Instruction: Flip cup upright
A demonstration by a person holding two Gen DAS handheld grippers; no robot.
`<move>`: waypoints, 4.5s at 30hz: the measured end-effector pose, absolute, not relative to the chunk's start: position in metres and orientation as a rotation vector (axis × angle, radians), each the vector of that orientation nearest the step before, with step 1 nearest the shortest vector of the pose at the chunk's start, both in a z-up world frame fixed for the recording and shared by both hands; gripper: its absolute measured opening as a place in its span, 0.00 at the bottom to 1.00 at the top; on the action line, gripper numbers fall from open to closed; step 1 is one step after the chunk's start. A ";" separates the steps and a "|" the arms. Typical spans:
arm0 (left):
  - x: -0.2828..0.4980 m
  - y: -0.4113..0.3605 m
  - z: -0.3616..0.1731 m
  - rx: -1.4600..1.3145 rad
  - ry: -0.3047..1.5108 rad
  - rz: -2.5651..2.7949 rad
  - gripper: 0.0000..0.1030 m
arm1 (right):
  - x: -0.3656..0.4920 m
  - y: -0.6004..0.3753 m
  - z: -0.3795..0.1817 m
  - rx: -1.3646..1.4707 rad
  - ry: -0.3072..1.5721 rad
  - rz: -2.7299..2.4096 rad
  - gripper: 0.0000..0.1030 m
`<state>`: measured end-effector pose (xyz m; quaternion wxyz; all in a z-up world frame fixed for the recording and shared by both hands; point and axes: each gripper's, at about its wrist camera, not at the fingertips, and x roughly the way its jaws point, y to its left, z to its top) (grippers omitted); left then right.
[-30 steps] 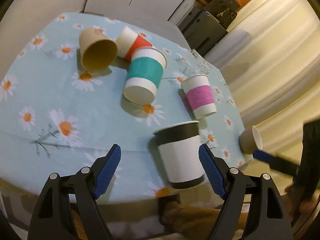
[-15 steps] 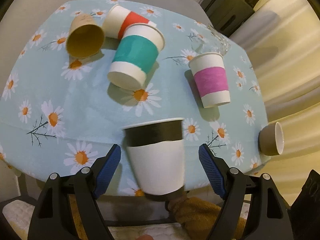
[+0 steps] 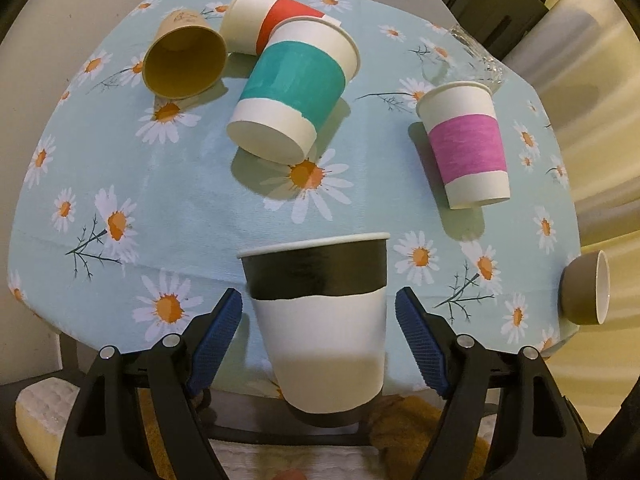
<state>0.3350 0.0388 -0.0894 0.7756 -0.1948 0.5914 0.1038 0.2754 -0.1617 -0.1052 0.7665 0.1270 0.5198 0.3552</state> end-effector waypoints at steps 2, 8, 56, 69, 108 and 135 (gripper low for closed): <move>0.336 0.040 -0.089 -0.421 1.273 0.235 0.69 | 0.276 -0.162 -0.107 0.275 1.136 0.767 0.83; 0.334 0.043 -0.088 -0.417 1.266 0.226 0.65 | 0.277 -0.160 -0.112 0.279 1.154 0.764 0.83; 0.220 -0.020 -0.118 0.030 0.211 0.310 0.66 | 0.280 -0.146 -0.104 0.116 1.026 0.726 0.83; 0.220 -0.026 -0.121 0.054 0.222 0.309 0.67 | 0.280 -0.146 -0.104 0.098 1.027 0.715 0.83; 0.152 0.007 -0.005 -0.147 0.274 0.080 0.87 | 0.241 -0.162 -0.081 0.107 0.912 0.760 0.83; 0.023 0.010 0.003 -0.073 0.405 -0.022 0.87 | 0.086 -0.175 -0.046 -0.125 0.588 0.709 0.85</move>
